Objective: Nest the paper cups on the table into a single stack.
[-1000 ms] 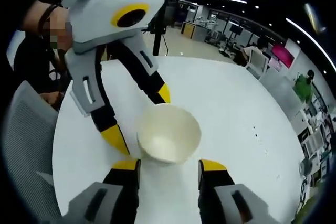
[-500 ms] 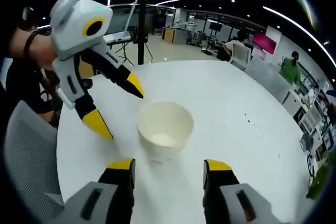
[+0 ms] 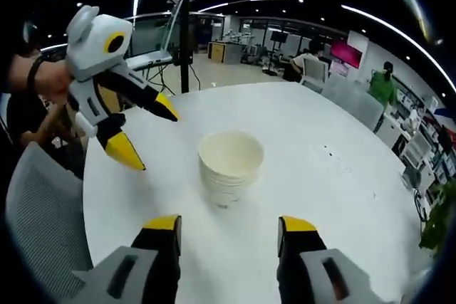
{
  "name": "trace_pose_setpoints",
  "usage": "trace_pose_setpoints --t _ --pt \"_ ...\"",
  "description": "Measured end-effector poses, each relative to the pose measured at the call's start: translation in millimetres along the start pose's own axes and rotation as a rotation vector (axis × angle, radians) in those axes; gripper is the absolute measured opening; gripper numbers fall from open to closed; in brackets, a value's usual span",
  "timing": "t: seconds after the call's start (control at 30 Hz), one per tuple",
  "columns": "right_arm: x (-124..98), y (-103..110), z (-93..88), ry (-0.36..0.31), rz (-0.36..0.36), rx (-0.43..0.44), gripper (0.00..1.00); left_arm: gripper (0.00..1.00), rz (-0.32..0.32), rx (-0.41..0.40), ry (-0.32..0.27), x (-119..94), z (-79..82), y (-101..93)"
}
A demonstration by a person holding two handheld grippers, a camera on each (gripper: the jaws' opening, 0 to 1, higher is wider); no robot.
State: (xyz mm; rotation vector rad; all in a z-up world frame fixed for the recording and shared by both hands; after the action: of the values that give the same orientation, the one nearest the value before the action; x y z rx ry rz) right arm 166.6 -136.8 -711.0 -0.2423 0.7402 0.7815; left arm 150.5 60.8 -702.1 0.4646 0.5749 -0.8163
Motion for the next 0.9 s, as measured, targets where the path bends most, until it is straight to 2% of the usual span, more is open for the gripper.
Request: trace_pose_setpoints --t 0.33,0.47,0.63,0.73,0.9 --pt "-18 6 -17.8 -0.023 -0.037 0.064 0.54 0.6 0.035 -0.043 -0.03 -16 -10.3 -8.0" --pt "-28 11 -25.2 -0.053 -0.054 0.12 0.55 0.61 0.042 -0.064 -0.037 -23 -17.0 -20.1" --pt "-33 15 -38.7 -0.069 -0.076 0.125 0.57 0.61 0.051 -0.093 -0.026 -31 -35.6 -29.6" --pt "-38 20 -43.5 -0.078 -0.079 0.148 0.59 0.62 0.06 -0.116 -0.03 -29 -43.8 -31.5" --pt "-44 28 -46.8 -0.104 -0.085 0.194 0.6 0.63 0.069 -0.133 -0.042 -34 -46.1 -36.5"
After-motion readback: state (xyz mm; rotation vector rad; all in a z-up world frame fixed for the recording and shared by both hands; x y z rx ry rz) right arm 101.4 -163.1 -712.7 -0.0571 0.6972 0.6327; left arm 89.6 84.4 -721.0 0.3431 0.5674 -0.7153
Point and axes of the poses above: the point that each gripper's makers call its tool centre point, and the gripper's own axes: x roughly forward along the fingers, y roughly to its left, z roughly out of its top, the point moved 7 cm from there along -x, roughly backward along the fingers, and after that the axes turned 14 degrees about x, right-handed, at the moved point
